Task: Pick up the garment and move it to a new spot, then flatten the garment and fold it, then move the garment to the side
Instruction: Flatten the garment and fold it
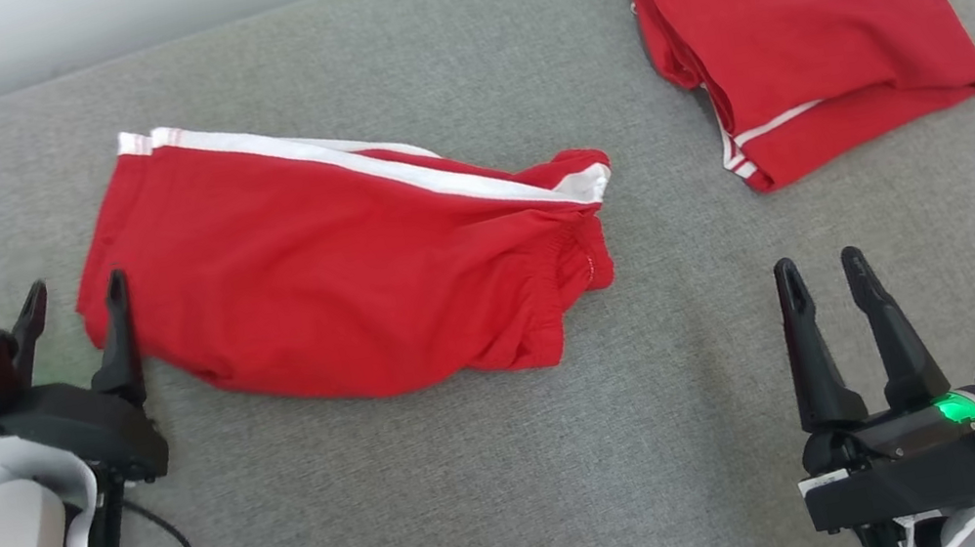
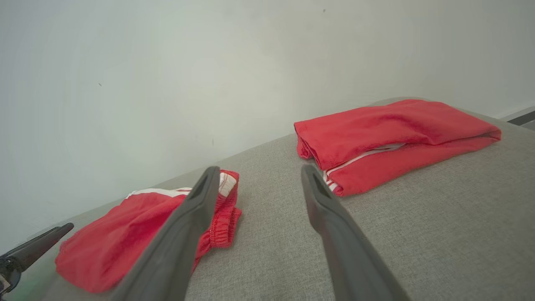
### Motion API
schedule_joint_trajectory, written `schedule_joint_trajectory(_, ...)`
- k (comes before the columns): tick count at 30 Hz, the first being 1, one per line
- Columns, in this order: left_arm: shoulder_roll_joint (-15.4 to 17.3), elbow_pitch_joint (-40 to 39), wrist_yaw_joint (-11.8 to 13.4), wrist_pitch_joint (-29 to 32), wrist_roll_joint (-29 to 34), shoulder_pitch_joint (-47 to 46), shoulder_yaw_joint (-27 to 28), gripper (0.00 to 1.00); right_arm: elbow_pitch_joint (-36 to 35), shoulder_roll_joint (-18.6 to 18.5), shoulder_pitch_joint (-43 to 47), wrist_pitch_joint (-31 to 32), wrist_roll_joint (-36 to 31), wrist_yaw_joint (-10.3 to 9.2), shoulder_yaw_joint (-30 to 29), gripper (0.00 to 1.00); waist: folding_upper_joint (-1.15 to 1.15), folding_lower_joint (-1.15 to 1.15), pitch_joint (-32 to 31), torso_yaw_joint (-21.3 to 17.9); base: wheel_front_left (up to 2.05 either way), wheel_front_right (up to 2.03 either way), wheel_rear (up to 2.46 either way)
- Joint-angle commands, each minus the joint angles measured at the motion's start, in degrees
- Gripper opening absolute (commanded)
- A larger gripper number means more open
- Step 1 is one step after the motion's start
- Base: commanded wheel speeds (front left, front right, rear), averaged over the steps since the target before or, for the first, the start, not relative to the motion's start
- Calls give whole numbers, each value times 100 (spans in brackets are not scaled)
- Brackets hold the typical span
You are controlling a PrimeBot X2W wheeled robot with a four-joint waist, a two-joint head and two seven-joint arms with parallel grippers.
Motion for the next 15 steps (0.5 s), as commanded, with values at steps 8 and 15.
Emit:
schedule_joint_trajectory(8, 48, 792, -26, -16, 66, -349, -206, 100, 0, 11, -130, 0, 66, -15, 141, 100, 0, 1, 226, -245, 0, 0, 0)
schedule_joint_trajectory(15, 0, 1264, -24, -8, -39, -460, -613, 0, 53, 11, -30, 0, 59, -15, 210, 100, 0, 1, 158, -263, 0, 0, 0)
